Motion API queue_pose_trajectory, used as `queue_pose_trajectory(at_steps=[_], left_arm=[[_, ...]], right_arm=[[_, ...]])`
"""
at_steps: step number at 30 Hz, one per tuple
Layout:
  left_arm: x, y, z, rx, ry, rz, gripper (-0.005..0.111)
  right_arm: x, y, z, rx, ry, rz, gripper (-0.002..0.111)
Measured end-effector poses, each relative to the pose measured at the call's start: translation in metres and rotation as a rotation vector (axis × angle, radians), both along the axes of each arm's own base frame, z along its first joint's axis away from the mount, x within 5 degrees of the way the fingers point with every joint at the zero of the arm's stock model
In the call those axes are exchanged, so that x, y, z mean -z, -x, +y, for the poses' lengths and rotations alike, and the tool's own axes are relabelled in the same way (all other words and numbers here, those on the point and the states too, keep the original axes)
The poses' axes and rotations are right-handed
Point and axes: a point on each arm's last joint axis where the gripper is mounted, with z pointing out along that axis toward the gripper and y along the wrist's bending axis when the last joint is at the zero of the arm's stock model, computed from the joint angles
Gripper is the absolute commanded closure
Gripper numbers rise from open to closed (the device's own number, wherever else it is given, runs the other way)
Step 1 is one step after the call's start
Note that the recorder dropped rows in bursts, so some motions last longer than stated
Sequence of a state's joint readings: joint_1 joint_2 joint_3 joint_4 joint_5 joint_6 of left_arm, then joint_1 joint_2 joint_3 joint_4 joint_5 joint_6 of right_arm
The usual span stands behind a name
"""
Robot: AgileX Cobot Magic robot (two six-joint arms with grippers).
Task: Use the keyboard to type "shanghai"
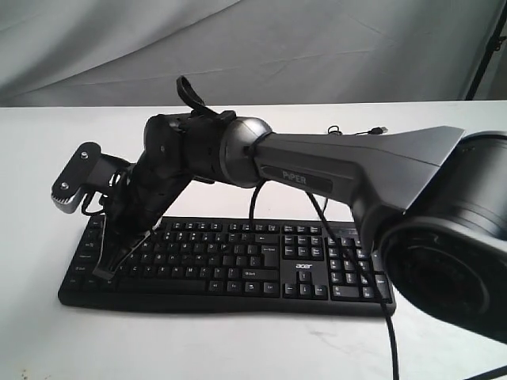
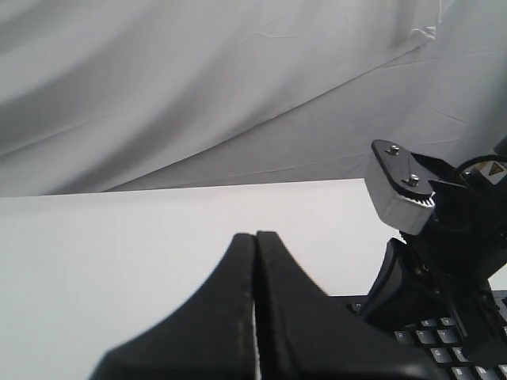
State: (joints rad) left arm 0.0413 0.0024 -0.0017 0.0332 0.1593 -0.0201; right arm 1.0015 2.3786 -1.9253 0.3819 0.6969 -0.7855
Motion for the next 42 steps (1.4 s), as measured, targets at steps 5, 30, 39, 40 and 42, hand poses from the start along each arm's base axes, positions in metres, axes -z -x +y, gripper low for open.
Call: queue_pose_trajectory(at_steps=[5,30,39,40,42], left_arm=[[0.000,0.000,0.000,0.000,0.000,0.000,0.107],[0.000,0.000,0.000,0.000,0.000,0.000,0.107],[0.000,0.000,0.000,0.000,0.000,0.000,0.107],[0.000,0.000,0.000,0.000,0.000,0.000,0.107],[0.000,0.000,0.000,0.000,0.000,0.000,0.107]], right_arm=[[0.000,0.003,0.002,-0.002,-0.006,-0.002,0.108],[0.014,0.002,0.003,0.028,0.021,0.008,0.108],[0.021,0.004,0.005,0.023,0.028,0.012,0.108],[0.021,0.004,0.005,0.023,0.028,0.012,0.108],[0.021,0.005,0.005,0.021,0.027,0.011,0.108]])
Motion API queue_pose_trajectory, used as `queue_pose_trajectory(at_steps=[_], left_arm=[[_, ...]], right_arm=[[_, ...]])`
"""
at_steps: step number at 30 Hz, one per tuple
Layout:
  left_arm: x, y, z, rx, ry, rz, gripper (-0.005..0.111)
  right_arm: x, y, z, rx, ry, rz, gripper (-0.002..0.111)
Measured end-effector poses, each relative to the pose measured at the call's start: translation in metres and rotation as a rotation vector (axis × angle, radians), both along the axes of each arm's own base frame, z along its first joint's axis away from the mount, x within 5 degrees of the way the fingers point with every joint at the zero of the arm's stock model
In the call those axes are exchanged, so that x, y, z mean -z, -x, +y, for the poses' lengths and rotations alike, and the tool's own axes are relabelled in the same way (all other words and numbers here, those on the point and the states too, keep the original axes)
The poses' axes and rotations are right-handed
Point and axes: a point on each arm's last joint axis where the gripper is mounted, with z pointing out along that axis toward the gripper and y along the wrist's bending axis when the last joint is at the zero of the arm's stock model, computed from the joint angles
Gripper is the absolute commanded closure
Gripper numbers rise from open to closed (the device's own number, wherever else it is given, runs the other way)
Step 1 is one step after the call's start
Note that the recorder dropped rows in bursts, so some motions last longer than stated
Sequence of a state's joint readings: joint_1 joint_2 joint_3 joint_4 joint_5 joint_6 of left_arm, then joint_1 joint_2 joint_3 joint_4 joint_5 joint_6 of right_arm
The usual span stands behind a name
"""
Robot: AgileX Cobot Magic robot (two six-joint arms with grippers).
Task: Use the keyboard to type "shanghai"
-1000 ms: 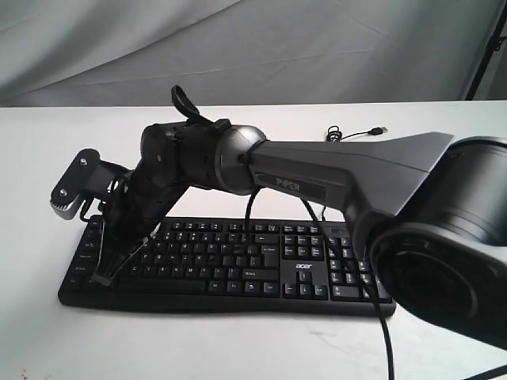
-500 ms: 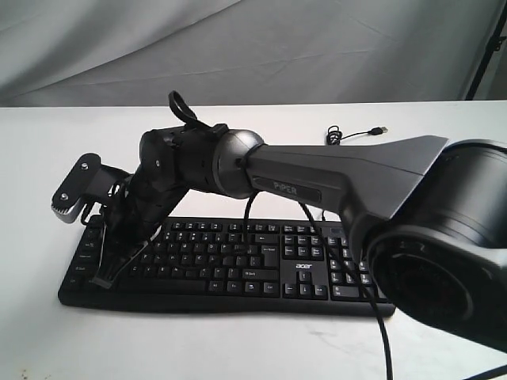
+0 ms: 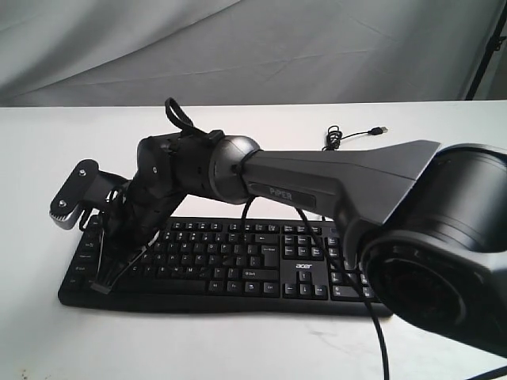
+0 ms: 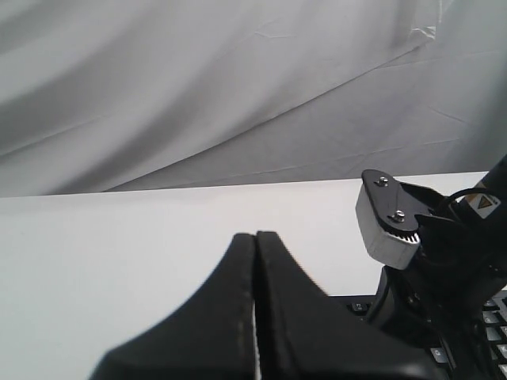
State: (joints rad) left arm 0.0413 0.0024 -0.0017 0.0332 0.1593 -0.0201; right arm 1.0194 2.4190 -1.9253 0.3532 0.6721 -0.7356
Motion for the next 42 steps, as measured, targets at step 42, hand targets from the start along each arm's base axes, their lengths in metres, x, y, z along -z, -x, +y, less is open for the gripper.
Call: queue_pose_trajectory(at_steps=[42], left_arm=[[0.000,0.000,0.000,0.000,0.000,0.000,0.107]], right_arm=[[-0.027,0.010,-0.090,0.127,0.084,-0.023,0.108]])
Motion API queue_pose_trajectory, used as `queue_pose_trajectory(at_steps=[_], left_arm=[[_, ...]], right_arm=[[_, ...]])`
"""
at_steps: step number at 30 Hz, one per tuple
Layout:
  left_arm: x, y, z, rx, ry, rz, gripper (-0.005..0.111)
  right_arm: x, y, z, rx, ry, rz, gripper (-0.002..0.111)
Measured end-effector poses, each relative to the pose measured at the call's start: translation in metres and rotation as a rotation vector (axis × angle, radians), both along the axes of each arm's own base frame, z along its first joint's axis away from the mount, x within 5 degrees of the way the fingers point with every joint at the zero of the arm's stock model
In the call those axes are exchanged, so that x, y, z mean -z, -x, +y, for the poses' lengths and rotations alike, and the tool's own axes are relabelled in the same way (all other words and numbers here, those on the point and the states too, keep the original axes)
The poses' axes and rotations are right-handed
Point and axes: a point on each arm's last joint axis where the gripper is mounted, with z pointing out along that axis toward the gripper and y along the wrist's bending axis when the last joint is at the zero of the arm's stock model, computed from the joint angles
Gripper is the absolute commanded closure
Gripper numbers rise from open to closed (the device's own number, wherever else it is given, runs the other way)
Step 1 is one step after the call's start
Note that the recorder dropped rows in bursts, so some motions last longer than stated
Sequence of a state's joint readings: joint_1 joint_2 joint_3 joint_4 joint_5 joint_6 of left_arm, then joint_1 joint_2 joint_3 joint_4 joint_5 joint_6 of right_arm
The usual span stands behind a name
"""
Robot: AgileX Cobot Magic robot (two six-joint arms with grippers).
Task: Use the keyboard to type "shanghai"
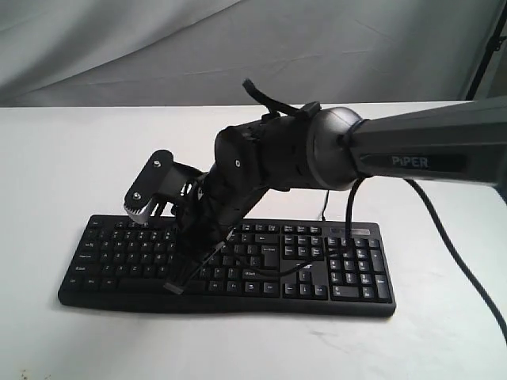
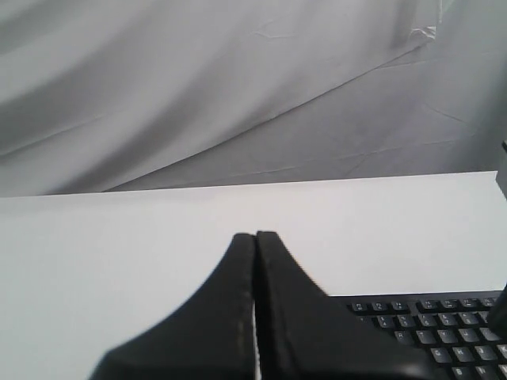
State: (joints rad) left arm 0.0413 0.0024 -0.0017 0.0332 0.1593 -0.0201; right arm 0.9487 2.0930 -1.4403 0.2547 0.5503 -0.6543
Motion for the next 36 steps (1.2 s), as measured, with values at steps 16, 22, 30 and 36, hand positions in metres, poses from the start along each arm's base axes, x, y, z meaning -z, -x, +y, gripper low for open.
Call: queue_pose_trajectory(at_steps=[16,22,30,36], left_arm=[[0.000,0.000,0.000,0.000,0.000,0.000,0.107],[0.000,0.000,0.000,0.000,0.000,0.000,0.107],[0.000,0.000,0.000,0.000,0.000,0.000,0.107],[0.000,0.000,0.000,0.000,0.000,0.000,0.107]], right_arm=[[0.012,-0.010,0.019,0.024,-0.089,0.006,0.108],[0.015,-0.009,0.019,0.021,-0.079,0.018,0.108],[0.016,-0.009,0.019,0.021,-0.079,0.020,0.108],[0.030,-0.009,0.019,0.025,-0.057,0.041,0.108]])
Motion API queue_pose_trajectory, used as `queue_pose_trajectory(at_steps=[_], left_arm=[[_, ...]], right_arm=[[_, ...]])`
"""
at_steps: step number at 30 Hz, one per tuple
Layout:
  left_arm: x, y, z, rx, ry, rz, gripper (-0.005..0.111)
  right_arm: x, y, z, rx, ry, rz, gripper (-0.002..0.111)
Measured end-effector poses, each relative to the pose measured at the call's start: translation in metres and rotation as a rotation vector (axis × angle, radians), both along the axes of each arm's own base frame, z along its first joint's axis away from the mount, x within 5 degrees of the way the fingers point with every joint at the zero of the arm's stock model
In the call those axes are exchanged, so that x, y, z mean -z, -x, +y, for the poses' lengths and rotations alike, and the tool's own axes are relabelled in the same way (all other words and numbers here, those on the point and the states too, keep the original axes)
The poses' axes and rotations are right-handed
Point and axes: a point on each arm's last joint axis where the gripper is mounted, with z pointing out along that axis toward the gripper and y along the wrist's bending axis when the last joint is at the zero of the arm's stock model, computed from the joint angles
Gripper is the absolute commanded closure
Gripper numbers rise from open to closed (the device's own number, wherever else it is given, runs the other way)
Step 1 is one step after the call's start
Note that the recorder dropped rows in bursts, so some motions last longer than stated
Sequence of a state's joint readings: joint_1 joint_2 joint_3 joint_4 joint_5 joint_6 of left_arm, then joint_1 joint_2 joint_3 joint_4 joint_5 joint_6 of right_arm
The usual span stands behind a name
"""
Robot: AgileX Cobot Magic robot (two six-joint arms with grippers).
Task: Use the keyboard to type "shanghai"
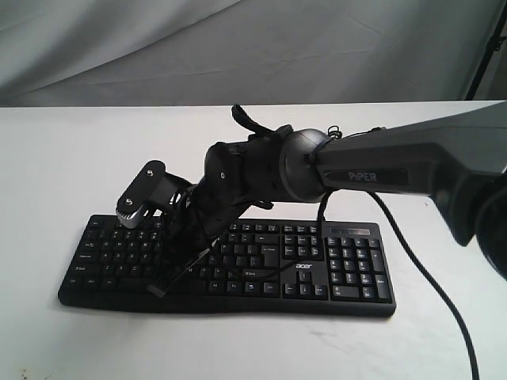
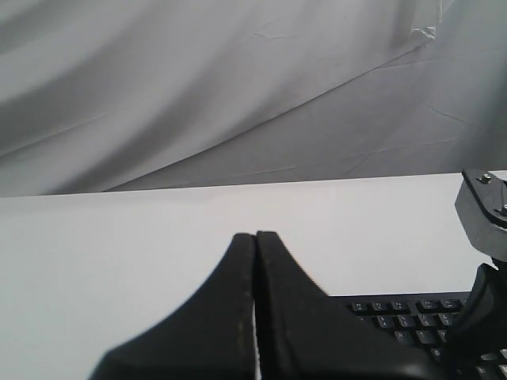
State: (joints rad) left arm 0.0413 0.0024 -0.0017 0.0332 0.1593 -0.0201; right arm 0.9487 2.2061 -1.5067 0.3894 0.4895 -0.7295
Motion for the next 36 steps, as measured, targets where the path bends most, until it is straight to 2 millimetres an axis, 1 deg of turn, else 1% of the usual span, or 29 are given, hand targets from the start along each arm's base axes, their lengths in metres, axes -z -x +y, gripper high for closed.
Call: queue_pose_trajectory(at_steps=[6,10,16,19,22,24,26,28,29,30,32,34,36], left_arm=[[0.000,0.000,0.000,0.000,0.000,0.000,0.107],[0.000,0.000,0.000,0.000,0.000,0.000,0.107],[0.000,0.000,0.000,0.000,0.000,0.000,0.107],[0.000,0.000,0.000,0.000,0.000,0.000,0.107],[0.000,0.000,0.000,0.000,0.000,0.000,0.107],[0.000,0.000,0.000,0.000,0.000,0.000,0.107],[0.000,0.000,0.000,0.000,0.000,0.000,0.107],[0.000,0.000,0.000,0.000,0.000,0.000,0.107],[0.000,0.000,0.000,0.000,0.000,0.000,0.107],[0.000,0.000,0.000,0.000,0.000,0.000,0.107],[0.000,0.000,0.000,0.000,0.000,0.000,0.107],[0.000,0.000,0.000,0.000,0.000,0.000,0.107],[0.000,0.000,0.000,0.000,0.000,0.000,0.107]], right_arm=[[0.000,0.000,0.000,-0.001,-0.001,0.000,0.108],[0.004,0.000,0.001,0.003,0.004,0.009,0.108],[0.002,-0.001,0.002,0.005,-0.005,0.007,0.108],[-0.011,-0.001,0.001,-0.006,-0.019,-0.022,0.108],[-0.031,-0.003,0.003,-0.011,-0.056,-0.058,0.108],[-0.046,-0.007,0.009,-0.018,-0.086,-0.082,0.108],[-0.050,-0.010,0.019,-0.035,-0.098,-0.092,0.108],[-0.053,-0.011,0.034,-0.063,-0.110,-0.095,0.108],[-0.048,-0.010,0.044,-0.082,-0.104,-0.085,0.108],[-0.048,-0.010,0.051,-0.098,-0.105,-0.081,0.108],[-0.039,-0.008,0.064,-0.129,-0.087,-0.060,0.108],[-0.026,-0.007,0.074,-0.153,-0.063,-0.032,0.108],[-0.018,-0.007,0.081,-0.170,-0.048,-0.018,0.108]])
